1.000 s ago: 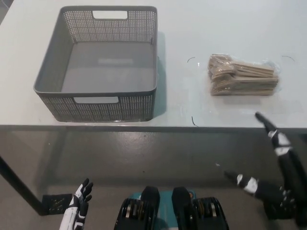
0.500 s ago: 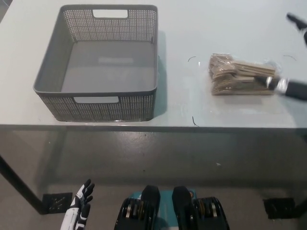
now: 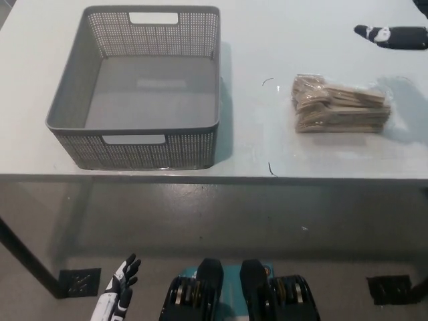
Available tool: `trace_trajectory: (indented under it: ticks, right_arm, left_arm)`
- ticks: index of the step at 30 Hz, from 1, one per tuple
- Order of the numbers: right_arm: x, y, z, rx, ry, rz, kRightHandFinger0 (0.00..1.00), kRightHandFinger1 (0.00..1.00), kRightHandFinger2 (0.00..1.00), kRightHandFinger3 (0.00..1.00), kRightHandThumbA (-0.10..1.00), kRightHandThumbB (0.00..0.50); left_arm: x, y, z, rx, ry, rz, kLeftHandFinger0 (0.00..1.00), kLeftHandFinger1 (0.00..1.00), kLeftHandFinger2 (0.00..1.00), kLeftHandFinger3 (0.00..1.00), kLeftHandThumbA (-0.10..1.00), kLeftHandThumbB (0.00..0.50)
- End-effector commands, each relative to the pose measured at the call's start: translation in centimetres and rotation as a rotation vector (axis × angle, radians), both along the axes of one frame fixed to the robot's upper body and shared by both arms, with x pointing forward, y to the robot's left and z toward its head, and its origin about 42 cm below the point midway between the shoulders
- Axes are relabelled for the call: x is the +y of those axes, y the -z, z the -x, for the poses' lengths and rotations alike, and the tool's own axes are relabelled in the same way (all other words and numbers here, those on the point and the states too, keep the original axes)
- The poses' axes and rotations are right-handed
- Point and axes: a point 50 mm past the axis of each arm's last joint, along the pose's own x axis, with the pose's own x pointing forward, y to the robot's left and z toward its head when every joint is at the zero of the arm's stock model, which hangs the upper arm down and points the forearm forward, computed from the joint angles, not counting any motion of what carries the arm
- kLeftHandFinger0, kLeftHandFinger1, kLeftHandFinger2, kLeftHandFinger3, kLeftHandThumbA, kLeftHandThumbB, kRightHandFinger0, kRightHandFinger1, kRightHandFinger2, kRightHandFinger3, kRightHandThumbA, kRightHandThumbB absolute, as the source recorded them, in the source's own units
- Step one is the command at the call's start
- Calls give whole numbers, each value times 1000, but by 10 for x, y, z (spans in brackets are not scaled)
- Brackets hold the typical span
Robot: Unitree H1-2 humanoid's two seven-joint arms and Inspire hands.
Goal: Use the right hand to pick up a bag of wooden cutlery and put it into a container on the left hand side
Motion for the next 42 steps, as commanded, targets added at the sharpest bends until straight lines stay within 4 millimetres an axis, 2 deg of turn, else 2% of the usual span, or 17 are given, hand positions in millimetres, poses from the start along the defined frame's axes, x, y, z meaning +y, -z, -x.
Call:
trace_trajectory:
  ticks: [1, 4, 9, 12, 19, 25, 28, 42]
  right_arm:
    - [3, -40, -16, 110, -89, 71, 1000, 1000, 1000, 1000, 883, 500]
    - [12, -37, -27, 184, -125, 92, 1000, 1000, 1000, 1000, 852, 500]
    - [23, -29, -38, 253, -147, 187, 1000, 1000, 1000, 1000, 883, 500]
    - [25, -19, -43, 294, -150, 211, 1000, 1000, 1000, 1000, 912, 500]
    - [27, 1, -48, 356, -134, 212, 1000, 1000, 1000, 1000, 896, 500]
    - [25, 12, -50, 381, -129, 212, 1000, 1000, 1000, 1000, 904, 500]
    - [23, 14, -52, 387, -109, 251, 1000, 1000, 1000, 1000, 926, 500]
    - [5, 13, -62, 401, -37, 374, 1000, 1000, 1000, 1000, 899, 500]
  left_arm:
    - [5, -9, -5, -55, 37, 3, 1000, 1000, 1000, 1000, 1000, 72]
    - [6, -11, -5, -61, 38, 0, 1000, 1000, 1000, 1000, 1000, 83]
    - [7, -13, -8, -66, 46, -1, 1000, 1000, 1000, 1000, 1000, 73]
    - [9, -13, -9, -67, 48, -7, 1000, 1000, 1000, 1000, 1000, 71]
    - [9, -14, -9, -66, 56, -2, 1000, 1000, 1000, 1000, 1000, 84]
    - [10, -13, -10, -61, 59, 1, 1000, 1000, 1000, 1000, 1000, 101]
    - [11, -13, -12, -63, 61, 1, 1000, 1000, 1000, 1000, 1000, 90]
    - [13, -13, -12, -61, 69, -8, 1000, 1000, 1000, 1000, 1000, 105]
